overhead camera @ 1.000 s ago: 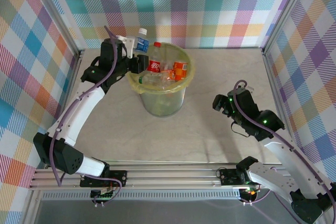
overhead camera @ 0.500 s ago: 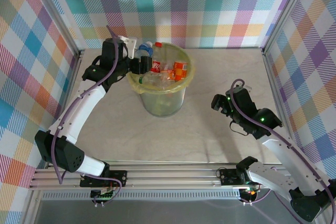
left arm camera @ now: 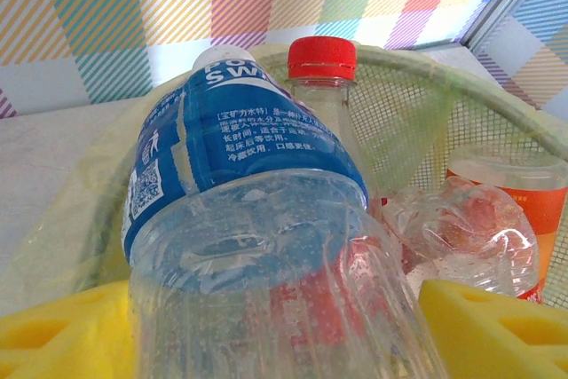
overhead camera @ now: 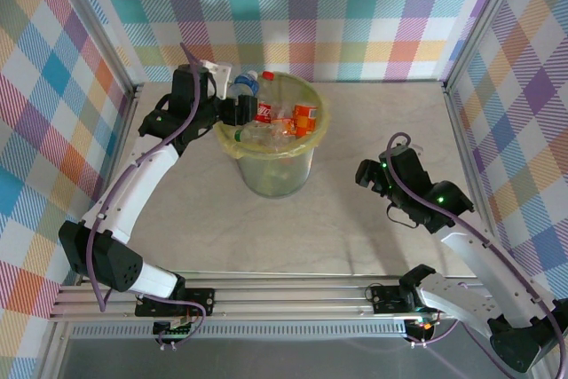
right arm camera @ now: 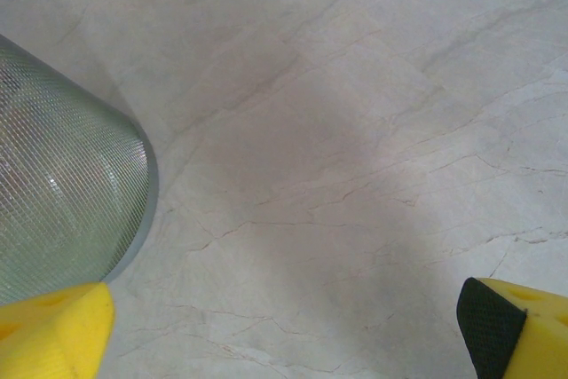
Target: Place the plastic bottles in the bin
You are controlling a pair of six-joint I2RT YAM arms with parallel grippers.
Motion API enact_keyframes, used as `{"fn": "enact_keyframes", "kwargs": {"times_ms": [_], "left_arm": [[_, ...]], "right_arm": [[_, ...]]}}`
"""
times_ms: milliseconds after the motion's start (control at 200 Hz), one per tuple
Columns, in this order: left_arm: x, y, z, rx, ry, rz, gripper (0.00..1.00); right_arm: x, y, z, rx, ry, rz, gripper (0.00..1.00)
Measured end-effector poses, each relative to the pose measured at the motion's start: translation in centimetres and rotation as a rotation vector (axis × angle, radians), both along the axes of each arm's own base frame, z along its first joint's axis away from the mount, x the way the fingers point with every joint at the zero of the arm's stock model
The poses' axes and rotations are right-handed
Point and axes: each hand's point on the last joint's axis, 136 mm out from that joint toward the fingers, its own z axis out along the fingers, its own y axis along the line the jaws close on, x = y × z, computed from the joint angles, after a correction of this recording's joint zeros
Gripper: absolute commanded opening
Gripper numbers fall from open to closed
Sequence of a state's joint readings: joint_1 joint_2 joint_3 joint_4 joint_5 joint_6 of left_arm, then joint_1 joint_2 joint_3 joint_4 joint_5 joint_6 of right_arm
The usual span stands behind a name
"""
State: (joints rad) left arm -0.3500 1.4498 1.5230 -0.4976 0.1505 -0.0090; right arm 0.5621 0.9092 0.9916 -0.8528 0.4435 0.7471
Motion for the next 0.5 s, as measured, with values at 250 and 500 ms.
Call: {"fn": "enact_keyframes", "kwargs": {"times_ms": [250,500], "left_arm": [[-1.3,0.5,2.6,-0.022,-0.060,0.001,0.91],[-2.2,0.9,4.1,-0.036,-0.095,0.003,0.83]], "right_arm": [[0.0,0.2,0.0,0.007,0.004,0.007,1.00],[0.0,0.3,0.1,0.012,-0.001,0.008,1.00]]}}
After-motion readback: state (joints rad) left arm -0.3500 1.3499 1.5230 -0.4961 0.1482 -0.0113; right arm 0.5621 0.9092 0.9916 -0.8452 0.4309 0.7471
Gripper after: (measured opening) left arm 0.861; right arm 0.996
